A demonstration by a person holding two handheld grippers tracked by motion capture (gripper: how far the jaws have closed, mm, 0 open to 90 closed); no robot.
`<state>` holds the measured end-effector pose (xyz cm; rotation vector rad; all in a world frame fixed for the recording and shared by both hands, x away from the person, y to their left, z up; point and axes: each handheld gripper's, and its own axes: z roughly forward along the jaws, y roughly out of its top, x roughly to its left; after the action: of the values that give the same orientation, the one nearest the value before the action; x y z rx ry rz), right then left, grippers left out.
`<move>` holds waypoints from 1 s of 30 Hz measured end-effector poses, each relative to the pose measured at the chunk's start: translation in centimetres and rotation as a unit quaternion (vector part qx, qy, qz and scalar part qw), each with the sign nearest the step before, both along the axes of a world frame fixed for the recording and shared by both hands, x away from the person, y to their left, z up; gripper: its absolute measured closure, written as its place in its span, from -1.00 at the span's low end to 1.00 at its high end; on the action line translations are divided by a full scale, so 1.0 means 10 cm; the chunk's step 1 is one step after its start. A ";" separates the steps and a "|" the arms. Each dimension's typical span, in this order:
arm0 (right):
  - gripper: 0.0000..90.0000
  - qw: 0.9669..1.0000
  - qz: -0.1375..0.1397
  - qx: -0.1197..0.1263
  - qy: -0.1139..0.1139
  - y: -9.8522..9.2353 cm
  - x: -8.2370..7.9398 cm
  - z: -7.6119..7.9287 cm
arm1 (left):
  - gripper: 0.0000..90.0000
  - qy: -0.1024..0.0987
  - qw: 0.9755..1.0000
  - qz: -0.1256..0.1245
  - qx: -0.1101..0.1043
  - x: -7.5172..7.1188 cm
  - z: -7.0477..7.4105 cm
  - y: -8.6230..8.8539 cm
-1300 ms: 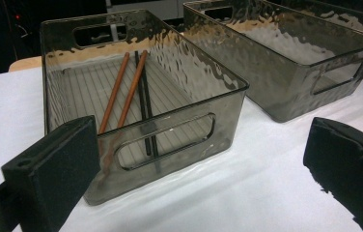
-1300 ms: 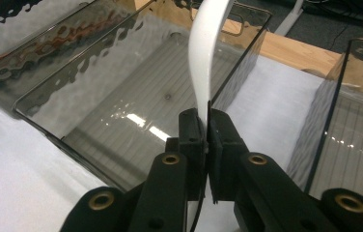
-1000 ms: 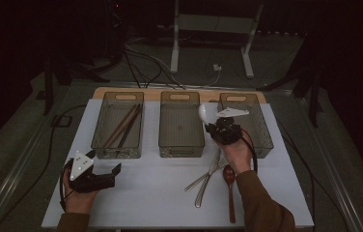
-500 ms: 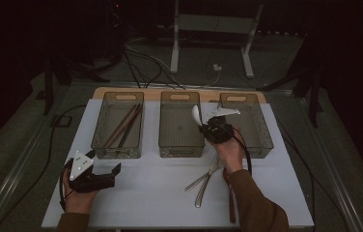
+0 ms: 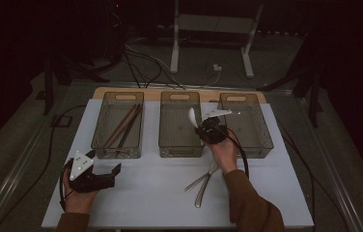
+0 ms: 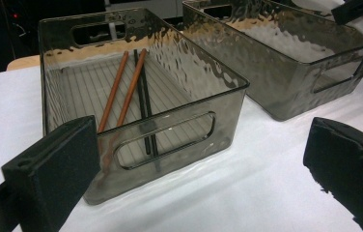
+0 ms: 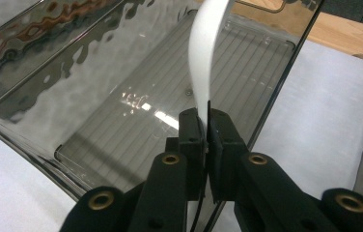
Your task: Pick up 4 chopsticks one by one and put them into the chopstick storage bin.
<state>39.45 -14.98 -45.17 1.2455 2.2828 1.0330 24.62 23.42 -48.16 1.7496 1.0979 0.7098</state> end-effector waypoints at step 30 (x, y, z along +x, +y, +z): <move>-0.68 0.999 -0.011 0.031 -0.012 -0.03 -0.09 0.07 | -0.99 0.000 1.000 0.000 0.000 0.00 0.00 0.00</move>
<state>38.56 -15.31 -44.52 1.2732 2.2305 1.1125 24.57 23.40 -48.16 1.7504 1.0982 0.7093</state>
